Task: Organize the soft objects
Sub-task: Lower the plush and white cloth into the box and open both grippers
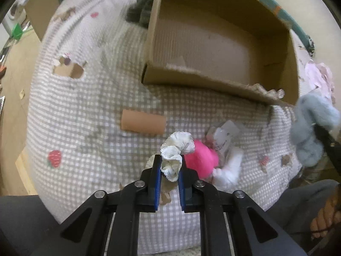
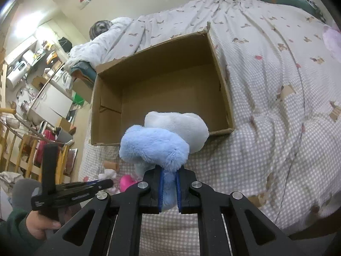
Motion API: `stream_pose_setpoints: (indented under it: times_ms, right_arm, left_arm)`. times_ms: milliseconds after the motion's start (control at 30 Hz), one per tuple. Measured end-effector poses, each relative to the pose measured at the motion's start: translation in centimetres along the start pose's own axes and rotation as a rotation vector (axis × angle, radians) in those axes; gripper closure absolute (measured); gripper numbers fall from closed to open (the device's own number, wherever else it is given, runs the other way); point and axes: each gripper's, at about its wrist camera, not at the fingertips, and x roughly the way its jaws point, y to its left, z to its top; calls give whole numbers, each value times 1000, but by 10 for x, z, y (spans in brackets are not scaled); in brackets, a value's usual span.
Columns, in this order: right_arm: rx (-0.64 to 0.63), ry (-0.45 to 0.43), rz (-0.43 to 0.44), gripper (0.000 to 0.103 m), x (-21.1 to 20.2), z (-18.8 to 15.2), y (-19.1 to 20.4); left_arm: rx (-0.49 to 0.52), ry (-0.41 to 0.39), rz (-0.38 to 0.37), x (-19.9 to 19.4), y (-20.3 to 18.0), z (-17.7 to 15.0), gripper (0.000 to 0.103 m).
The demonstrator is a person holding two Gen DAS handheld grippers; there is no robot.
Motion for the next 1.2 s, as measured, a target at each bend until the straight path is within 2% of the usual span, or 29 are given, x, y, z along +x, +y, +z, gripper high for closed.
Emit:
stream_pose_setpoints:
  times_ms: [167, 233, 400, 600, 767, 900, 1000, 1067, 1200]
  right_arm:
    - [-16, -26, 9, 92, -11, -3, 7]
    - [-30, -36, 16, 92, -17, -1, 12]
    - [-25, -90, 39, 92, -43, 12, 21]
    - [-50, -137, 49, 92, -58, 47, 28]
    - [-73, -139, 30, 92, -43, 75, 31]
    - [-96, -123, 18, 92, -13, 91, 32]
    - [-97, -102, 4, 92, 16, 92, 29]
    - [-93, -93, -16, 92, 35, 85, 24]
    - [-60, 11, -44, 92, 70, 77, 16]
  left_arm:
    - [6, -115, 19, -46, 0, -3, 90]
    - [2, -154, 1, -61, 0, 1, 90]
    - [24, -249, -21, -101, -17, 21, 90]
    - [79, -292, -34, -123, -40, 62, 90]
    - [116, -278, -46, -105, -52, 102, 90]
    - [146, -274, -33, -83, -58, 120, 90]
    - [127, -247, -33, -59, -54, 127, 90]
    - [97, -208, -63, -42, -48, 129, 90]
    - [88, -175, -50, -18, -42, 129, 90]
